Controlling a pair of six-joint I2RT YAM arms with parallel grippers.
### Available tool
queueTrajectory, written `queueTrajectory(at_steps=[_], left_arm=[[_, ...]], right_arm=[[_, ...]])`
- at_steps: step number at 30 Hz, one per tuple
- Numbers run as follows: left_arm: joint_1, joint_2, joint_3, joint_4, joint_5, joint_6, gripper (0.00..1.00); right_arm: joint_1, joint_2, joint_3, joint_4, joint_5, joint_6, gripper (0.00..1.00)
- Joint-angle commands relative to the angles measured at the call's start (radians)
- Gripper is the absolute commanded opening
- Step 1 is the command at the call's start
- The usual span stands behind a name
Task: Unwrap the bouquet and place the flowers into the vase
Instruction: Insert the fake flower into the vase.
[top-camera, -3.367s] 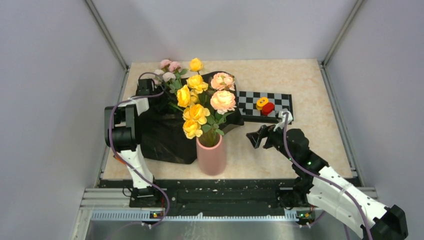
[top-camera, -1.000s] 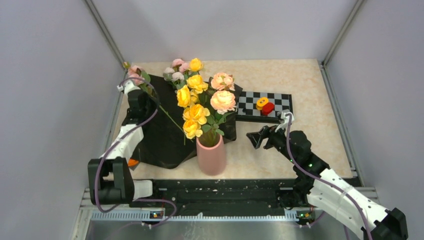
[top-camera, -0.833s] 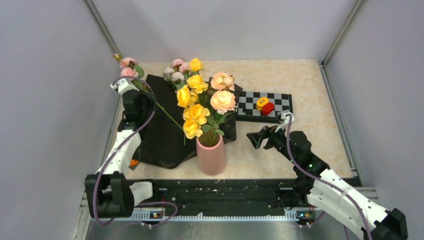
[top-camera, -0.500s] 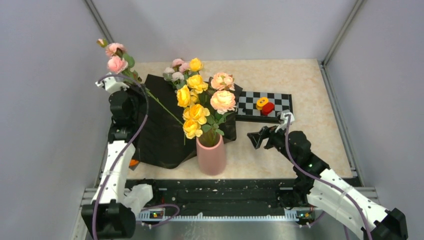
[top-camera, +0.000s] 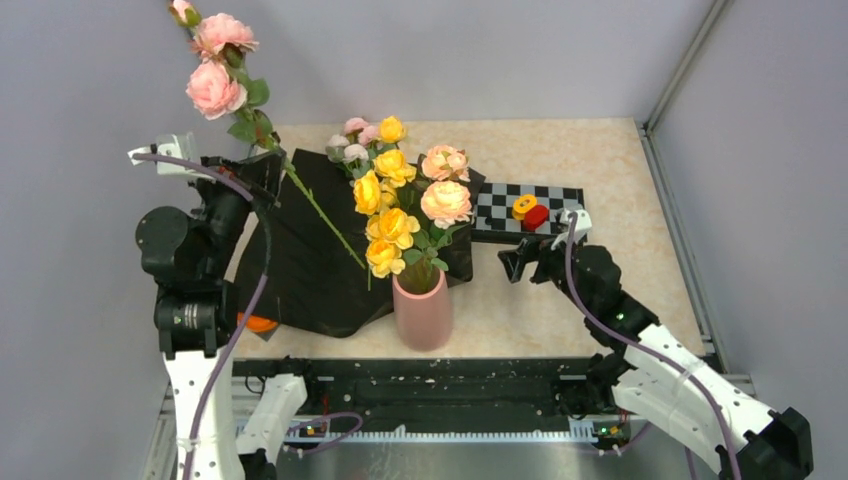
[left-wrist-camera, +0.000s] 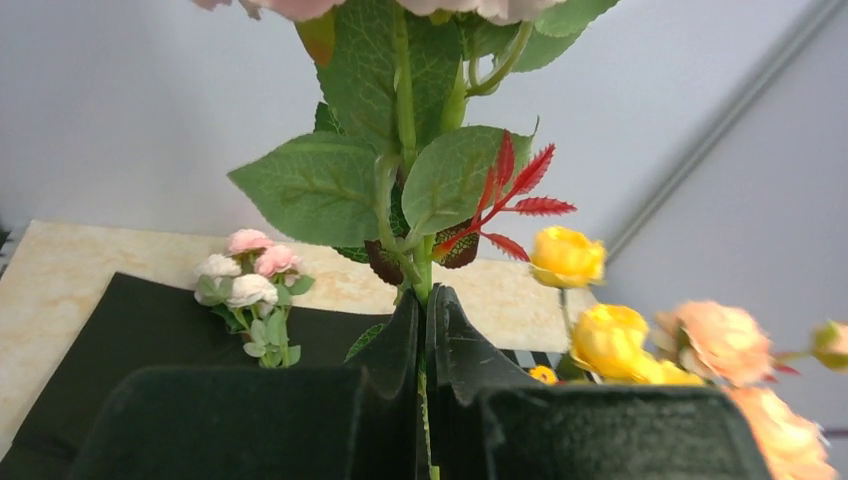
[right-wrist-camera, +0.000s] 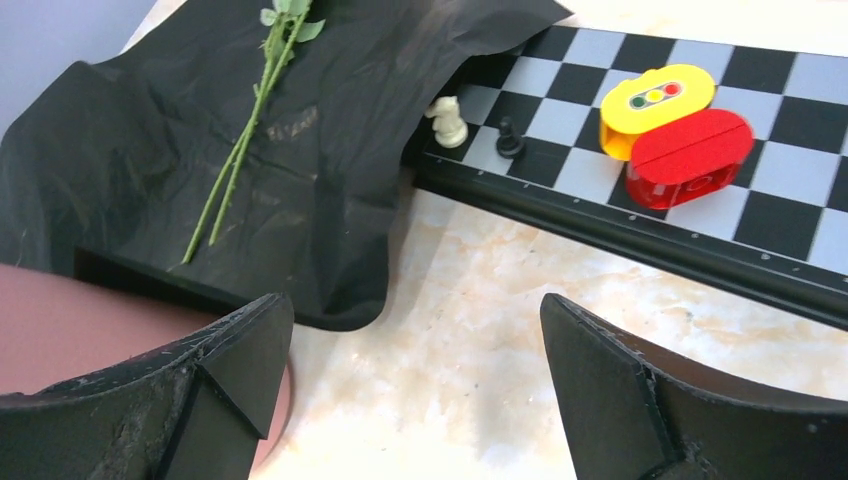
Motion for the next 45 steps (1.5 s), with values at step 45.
queueTrajectory(at_steps=[45], left_arm=[[-0.154, 0.182, 0.287, 0.31, 0.518, -0.257, 0.0]], right_arm=[[-0.247, 0.072, 0.103, -0.048, -0.068, -0.026, 0.97]])
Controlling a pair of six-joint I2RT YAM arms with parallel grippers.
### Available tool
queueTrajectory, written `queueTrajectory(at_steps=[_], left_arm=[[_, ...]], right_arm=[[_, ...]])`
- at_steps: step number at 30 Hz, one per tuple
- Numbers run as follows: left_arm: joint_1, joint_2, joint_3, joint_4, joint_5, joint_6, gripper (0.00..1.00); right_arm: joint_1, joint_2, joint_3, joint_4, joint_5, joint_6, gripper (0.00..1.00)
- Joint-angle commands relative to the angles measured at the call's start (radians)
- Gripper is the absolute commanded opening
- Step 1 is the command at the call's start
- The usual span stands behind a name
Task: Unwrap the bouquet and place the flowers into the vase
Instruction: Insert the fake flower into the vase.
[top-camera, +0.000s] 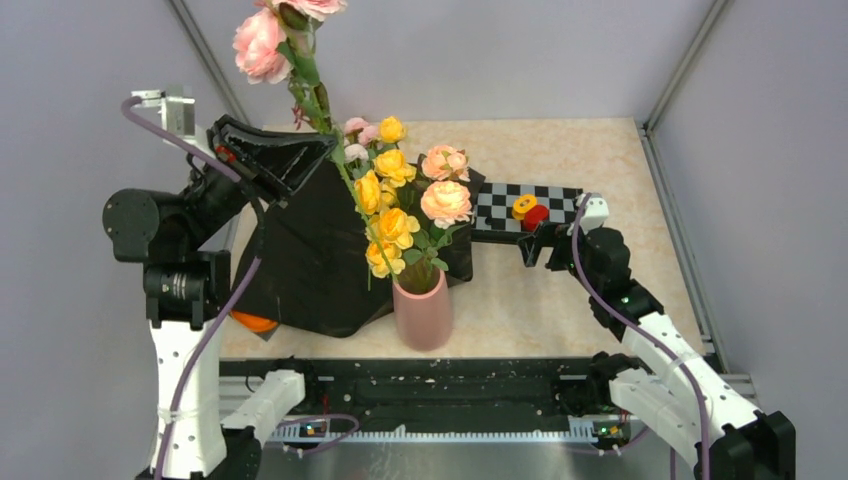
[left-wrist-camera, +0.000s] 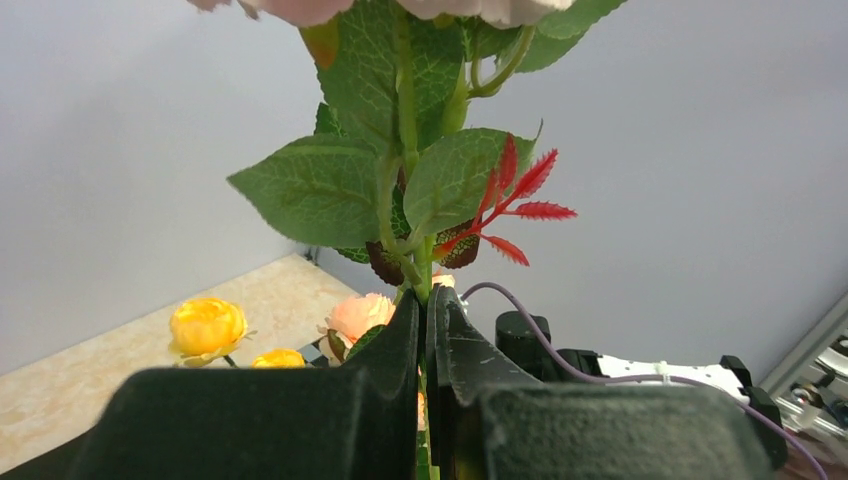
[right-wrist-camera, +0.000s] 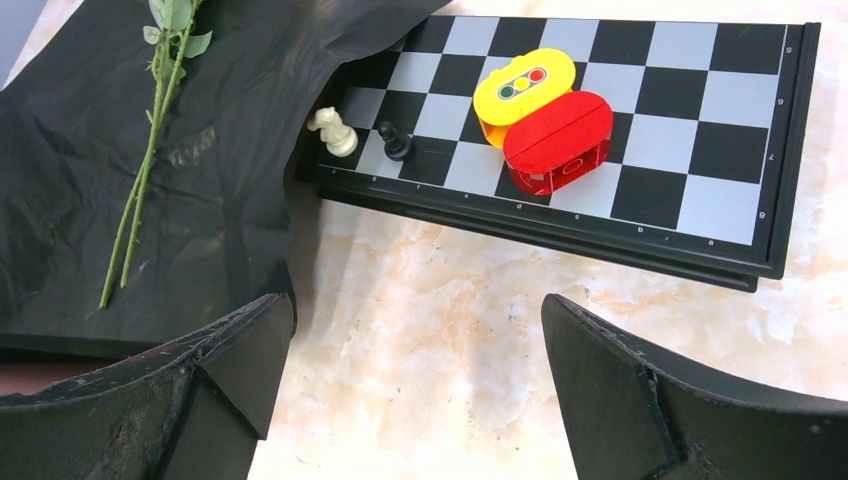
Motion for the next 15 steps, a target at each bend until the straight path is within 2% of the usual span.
queueTrajectory(at_steps=[1, 3, 5, 10, 15], left_arm=[[-0.116, 0.056, 0.046, 0.009, -0.076, 0.104, 0.0], [-0.186, 0.073, 0.052, -0.042, -0.121, 0.176, 0.0], [-0.228, 0.081, 0.032, -0.028, -0.144, 0.216, 0.0], [-0.281, 0.069, -0.068, 0.105, -0.169, 0.262, 0.0], [-0.329, 0.079, -0.121, 0.119, -0.18, 0.342, 0.0]], right_arm=[[-0.012, -0.016, 0.038, 0.03, 0.011, -0.01, 0.97], [-0.012, -0.018, 0.037, 0.029, 0.016, -0.014, 0.97], [-0.013, -0.022, 0.033, 0.03, 0.017, -0.017, 0.97], [-0.013, -0.028, 0.024, 0.035, 0.018, -0.019, 0.97], [-0.014, -0.029, 0.021, 0.04, 0.02, -0.02, 0.97]])
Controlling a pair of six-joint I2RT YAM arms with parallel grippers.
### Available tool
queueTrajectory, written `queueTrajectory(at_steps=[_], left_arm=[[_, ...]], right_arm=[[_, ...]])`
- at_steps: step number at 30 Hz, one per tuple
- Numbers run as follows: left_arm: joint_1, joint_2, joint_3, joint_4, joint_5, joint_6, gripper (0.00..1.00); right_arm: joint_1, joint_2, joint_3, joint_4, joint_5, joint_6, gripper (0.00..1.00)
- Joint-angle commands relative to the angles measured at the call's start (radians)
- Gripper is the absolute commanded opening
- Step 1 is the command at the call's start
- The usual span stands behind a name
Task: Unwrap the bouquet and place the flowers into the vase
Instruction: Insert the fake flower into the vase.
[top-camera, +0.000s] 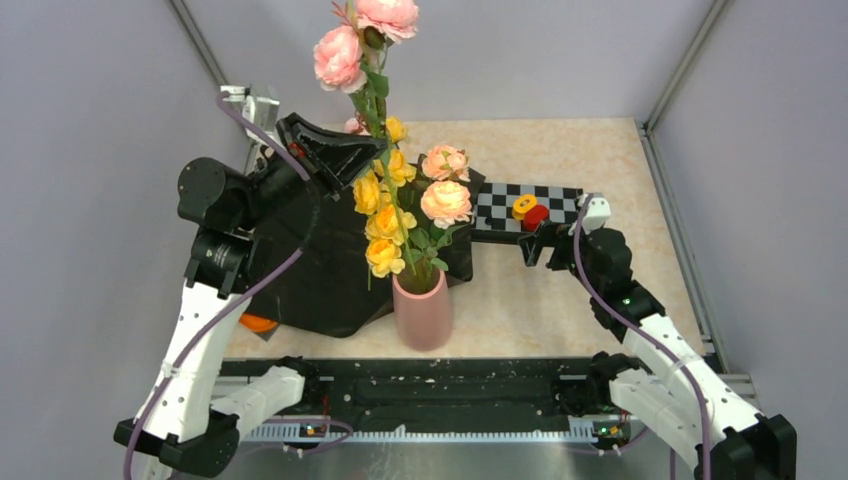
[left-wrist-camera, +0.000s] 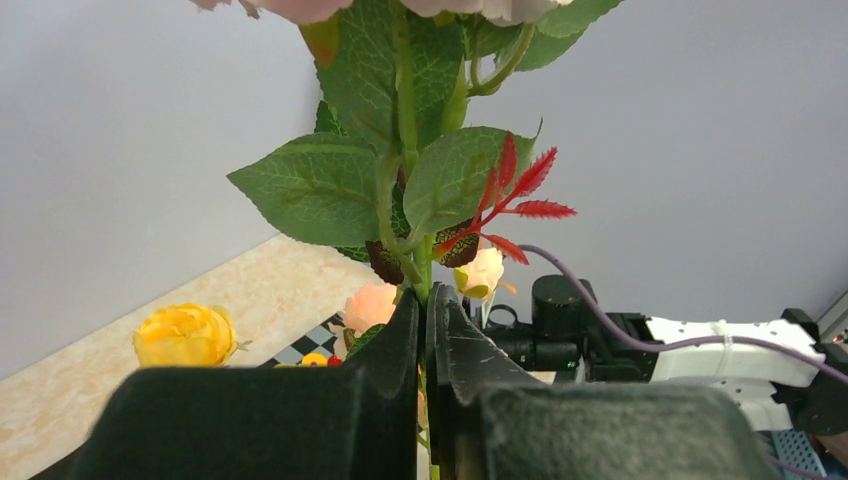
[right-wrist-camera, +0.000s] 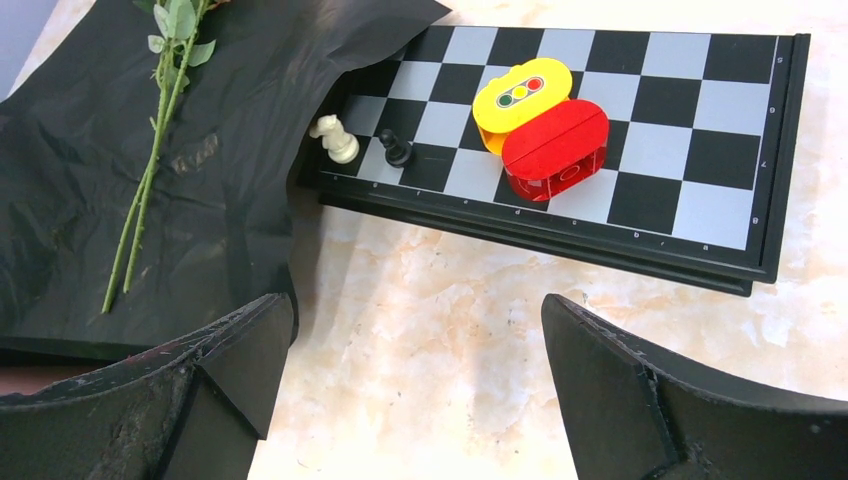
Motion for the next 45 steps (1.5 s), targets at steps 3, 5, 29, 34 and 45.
queueTrajectory(at_steps=[3, 5, 29, 34, 45], left_arm=[[-0.057, -0.015, -0.049, 0.097, -0.024, 0.12, 0.0], [-0.074, -0.022, -0.069, 0.099, -0.016, 0.136, 0.0], [-0.169, -0.143, -0.342, -0.007, 0.028, 0.242, 0.0], [-0.171, -0.166, -0.384, -0.075, 0.033, 0.271, 0.02], [-0.171, -0.198, -0.379, -0.118, 0.009, 0.248, 0.31]], right_arm=[[-0.013, -0.012, 0.017, 0.043, 0.015, -0.019, 0.97], [-0.013, -0.009, 0.018, 0.044, 0.016, -0.019, 0.97], [-0.014, 0.009, 0.015, 0.06, 0.015, -0.017, 0.97], [-0.014, 0.017, 0.014, 0.063, 0.015, -0.015, 0.97], [-0.015, 0.03, 0.014, 0.064, 0.009, -0.015, 0.97]])
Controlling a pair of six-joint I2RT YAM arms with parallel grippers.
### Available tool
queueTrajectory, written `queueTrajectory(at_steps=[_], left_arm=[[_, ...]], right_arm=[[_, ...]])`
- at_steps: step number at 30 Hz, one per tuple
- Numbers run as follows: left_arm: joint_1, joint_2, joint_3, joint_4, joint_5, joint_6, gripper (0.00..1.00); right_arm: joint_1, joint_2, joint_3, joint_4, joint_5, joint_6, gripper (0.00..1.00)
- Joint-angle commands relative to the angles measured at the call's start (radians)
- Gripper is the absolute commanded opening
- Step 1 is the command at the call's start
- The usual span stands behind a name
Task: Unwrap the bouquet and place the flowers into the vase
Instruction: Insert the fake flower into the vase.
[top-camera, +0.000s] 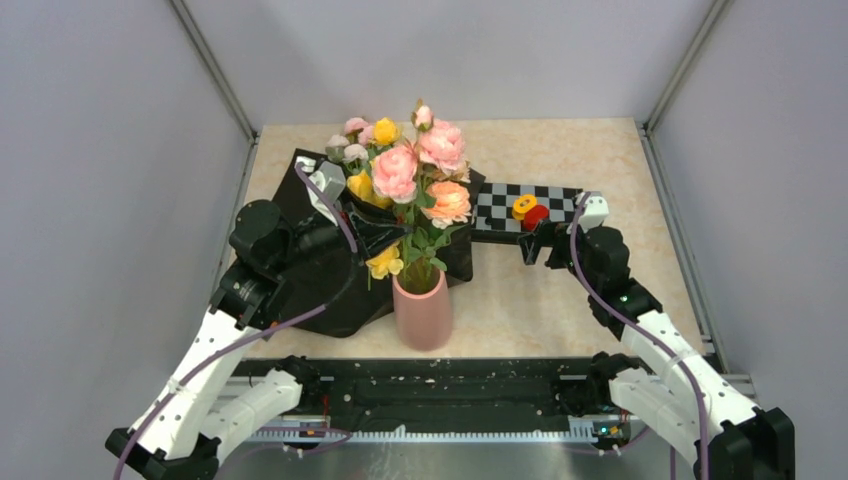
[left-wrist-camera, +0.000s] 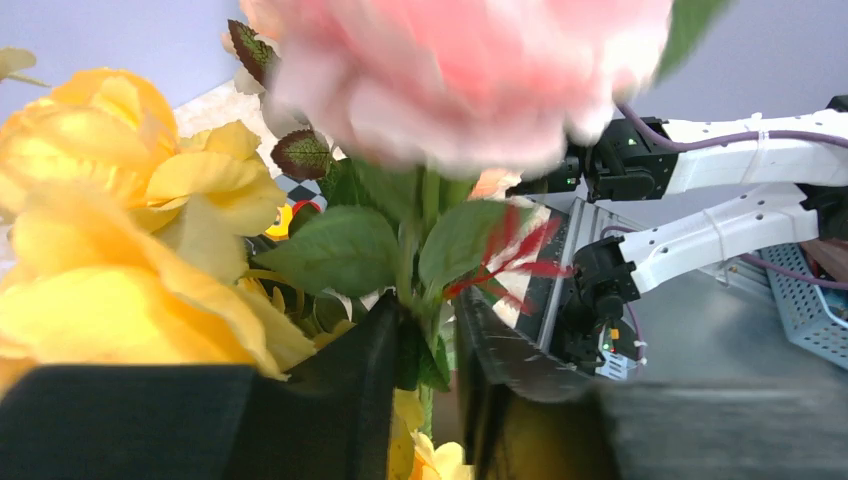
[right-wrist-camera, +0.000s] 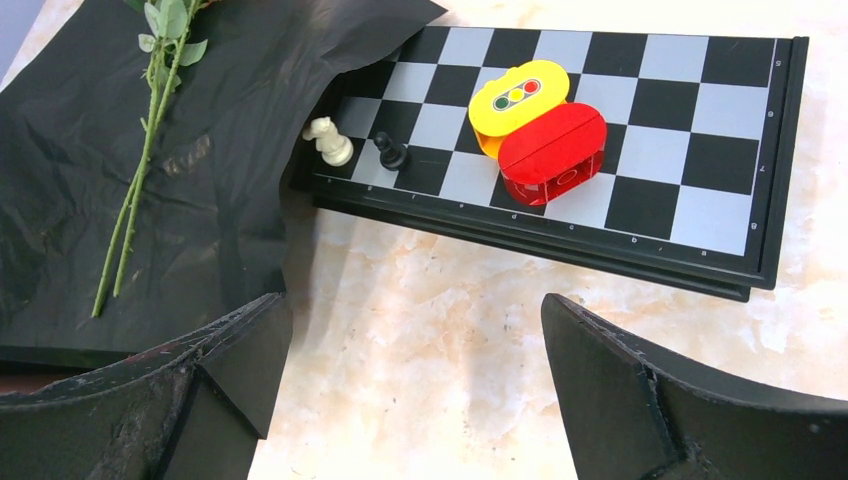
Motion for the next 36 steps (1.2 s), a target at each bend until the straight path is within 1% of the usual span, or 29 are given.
queueTrajectory(at_steps=[1, 2, 4, 10, 11, 16, 18, 20, 25, 28, 31, 36], left_arm=[[-0.003, -0.021, 0.011, 0.013, 0.002, -0.022, 0.37], [-0.004, -0.023, 0.014, 0.017, -0.002, -0.027, 0.42], [-0.004, -0.029, 0.02, 0.019, -0.014, -0.03, 0.45], [-0.004, -0.056, 0.049, 0.007, -0.008, -0.043, 0.62], [-0.004, -0.059, 0.059, -0.001, -0.008, -0.044, 0.66], [-0.004, -0.078, 0.112, -0.019, -0.029, -0.041, 0.91], [-0.004, -0.082, 0.137, -0.026, -0.048, -0.032, 0.98], [-0.004, -0.077, 0.176, -0.053, -0.065, -0.011, 0.99], [-0.004, -0.048, 0.286, -0.189, -0.146, 0.067, 0.99], [-0.003, -0.046, 0.322, -0.218, -0.174, 0.106, 0.99], [-0.004, -0.023, 0.359, -0.205, -0.15, 0.108, 0.99], [-0.004, 0.08, 0.441, -0.196, -0.057, 0.074, 0.99]], right_arm=[[-0.015, 0.002, 0.012, 0.038, 0.003, -0.008, 0.97], [-0.015, 0.002, 0.012, 0.038, 0.003, -0.007, 0.97], [-0.015, 0.002, 0.01, 0.038, 0.003, -0.008, 0.97], [-0.016, 0.002, 0.009, 0.038, 0.002, -0.006, 0.97], [-0.017, 0.003, 0.009, 0.039, 0.001, -0.006, 0.97], [-0.017, 0.002, 0.008, 0.038, -0.006, -0.006, 0.97], [-0.02, 0.002, 0.008, 0.039, -0.013, -0.005, 0.97], [-0.023, 0.0, 0.008, 0.039, -0.016, -0.004, 0.97], [-0.024, -0.011, 0.008, 0.038, -0.017, -0.005, 0.97], [-0.024, -0.017, 0.006, 0.039, -0.022, -0.004, 0.97], [-0.025, -0.017, 0.005, 0.039, -0.022, -0.005, 0.97], [-0.025, -0.013, 0.003, 0.038, -0.021, -0.004, 0.97]])
